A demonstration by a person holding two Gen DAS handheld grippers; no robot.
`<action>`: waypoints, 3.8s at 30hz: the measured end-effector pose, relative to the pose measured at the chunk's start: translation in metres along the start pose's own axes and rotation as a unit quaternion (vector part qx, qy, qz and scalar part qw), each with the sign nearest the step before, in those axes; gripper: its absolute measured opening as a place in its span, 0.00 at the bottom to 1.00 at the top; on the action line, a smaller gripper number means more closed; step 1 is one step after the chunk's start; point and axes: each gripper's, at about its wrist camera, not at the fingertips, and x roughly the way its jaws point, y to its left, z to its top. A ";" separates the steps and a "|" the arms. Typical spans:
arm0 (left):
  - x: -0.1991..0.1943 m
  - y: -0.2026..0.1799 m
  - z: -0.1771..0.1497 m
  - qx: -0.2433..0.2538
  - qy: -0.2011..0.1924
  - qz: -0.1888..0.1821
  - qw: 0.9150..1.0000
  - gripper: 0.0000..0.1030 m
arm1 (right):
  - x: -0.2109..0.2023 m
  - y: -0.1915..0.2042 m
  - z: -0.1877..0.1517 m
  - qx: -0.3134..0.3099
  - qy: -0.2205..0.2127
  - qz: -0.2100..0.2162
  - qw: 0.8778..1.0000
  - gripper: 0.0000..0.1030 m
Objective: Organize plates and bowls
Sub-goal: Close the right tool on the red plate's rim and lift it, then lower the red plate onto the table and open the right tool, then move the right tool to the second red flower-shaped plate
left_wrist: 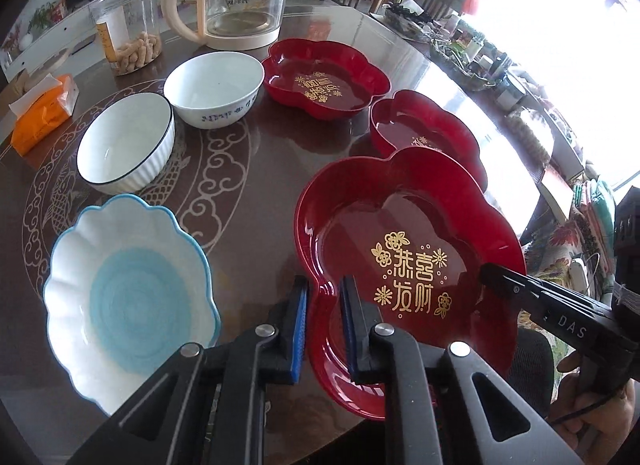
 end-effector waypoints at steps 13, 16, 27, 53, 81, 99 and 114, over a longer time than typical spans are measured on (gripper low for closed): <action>0.043 -0.014 -0.037 -0.030 -0.004 0.043 0.999 0.15 | 0.037 -0.026 -0.006 -0.006 0.016 -0.017 1.000 0.18; 0.051 -0.014 -0.034 -0.035 -0.006 0.051 0.998 0.15 | 0.048 -0.028 -0.001 -0.011 0.014 -0.018 1.000 0.18; 0.052 0.002 -0.030 -0.069 -0.040 0.060 0.995 0.16 | 0.053 -0.032 0.003 0.003 -0.014 -0.013 1.000 0.64; -0.100 -0.052 -0.089 -0.009 -0.268 0.124 0.955 0.99 | -0.151 0.007 -0.117 0.010 -0.430 -0.139 0.892 0.77; -0.146 -0.033 -0.116 -0.064 -0.299 0.098 0.947 0.99 | -0.180 0.017 -0.143 -0.007 -0.444 -0.174 0.879 0.77; -0.092 -0.032 -0.083 -0.047 -0.222 0.090 0.970 0.99 | -0.142 0.020 -0.115 -0.049 -0.358 -0.185 0.914 0.77; 0.031 -0.031 0.088 -0.026 -0.003 0.026 0.999 0.97 | -0.044 -0.086 0.035 0.008 -0.059 -0.006 0.998 0.77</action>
